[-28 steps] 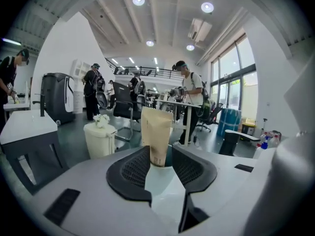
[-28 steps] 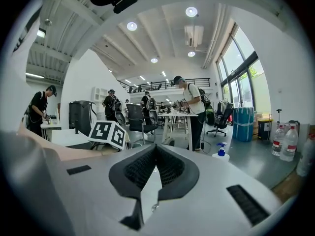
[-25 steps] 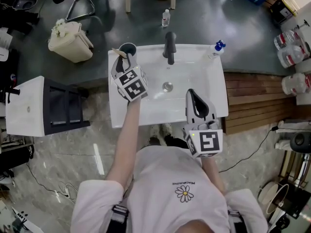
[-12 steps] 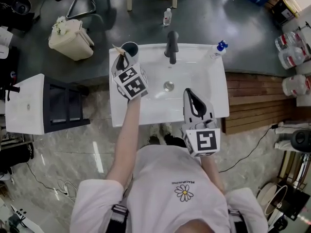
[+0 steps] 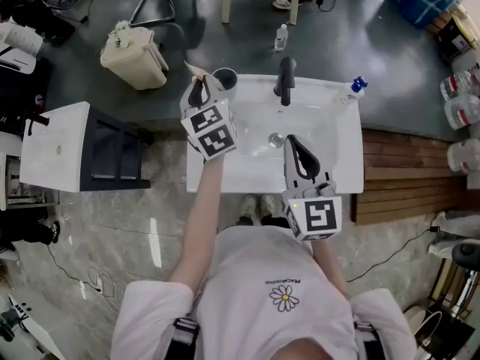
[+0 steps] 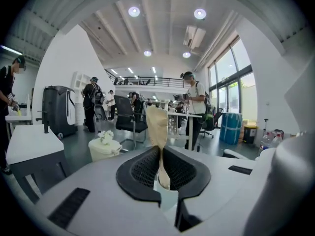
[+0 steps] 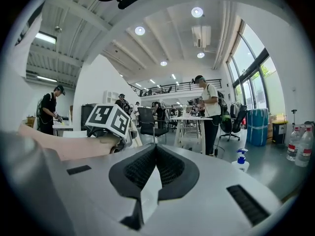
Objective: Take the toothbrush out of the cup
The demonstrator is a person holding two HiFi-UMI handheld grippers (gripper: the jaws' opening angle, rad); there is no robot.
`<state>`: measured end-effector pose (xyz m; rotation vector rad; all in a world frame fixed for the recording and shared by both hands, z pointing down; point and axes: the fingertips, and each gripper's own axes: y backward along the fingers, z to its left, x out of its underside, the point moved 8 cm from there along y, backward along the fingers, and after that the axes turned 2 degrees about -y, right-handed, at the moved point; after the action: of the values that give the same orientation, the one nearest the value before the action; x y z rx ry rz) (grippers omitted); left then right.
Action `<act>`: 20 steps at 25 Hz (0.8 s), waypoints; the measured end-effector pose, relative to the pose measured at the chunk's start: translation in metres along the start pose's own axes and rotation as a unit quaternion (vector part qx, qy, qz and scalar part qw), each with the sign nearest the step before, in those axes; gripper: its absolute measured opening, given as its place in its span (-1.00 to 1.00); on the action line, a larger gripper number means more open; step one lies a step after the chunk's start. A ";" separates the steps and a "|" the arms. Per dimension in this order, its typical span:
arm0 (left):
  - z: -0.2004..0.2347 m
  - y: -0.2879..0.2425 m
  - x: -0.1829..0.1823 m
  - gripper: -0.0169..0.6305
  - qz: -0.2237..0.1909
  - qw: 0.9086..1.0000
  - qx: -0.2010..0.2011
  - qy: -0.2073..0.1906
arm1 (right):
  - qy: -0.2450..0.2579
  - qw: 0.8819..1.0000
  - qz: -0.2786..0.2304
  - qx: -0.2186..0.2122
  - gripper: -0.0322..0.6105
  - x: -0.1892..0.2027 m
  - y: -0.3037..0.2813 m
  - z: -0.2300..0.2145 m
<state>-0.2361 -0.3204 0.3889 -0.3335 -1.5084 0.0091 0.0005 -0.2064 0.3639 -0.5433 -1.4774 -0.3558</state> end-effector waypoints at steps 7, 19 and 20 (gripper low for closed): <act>0.008 0.038 -0.060 -0.83 -0.073 0.997 0.022 0.027 | -0.005 0.999 -0.032 -0.028 -0.86 -0.008 -0.004 0.007; 0.003 0.135 -0.123 -0.83 -0.220 0.973 0.061 -0.025 | -0.007 0.997 -0.053 -0.053 -0.86 -0.019 -0.007 0.023; 0.001 0.143 -0.122 -0.83 -0.229 0.971 0.057 -0.038 | -0.008 0.997 -0.054 -0.053 -0.86 -0.020 -0.007 0.024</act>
<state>-0.2174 -0.2100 0.2381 0.1143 -1.6240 -0.2588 -0.0248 -0.2010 0.3452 -0.5521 -1.5134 -0.5184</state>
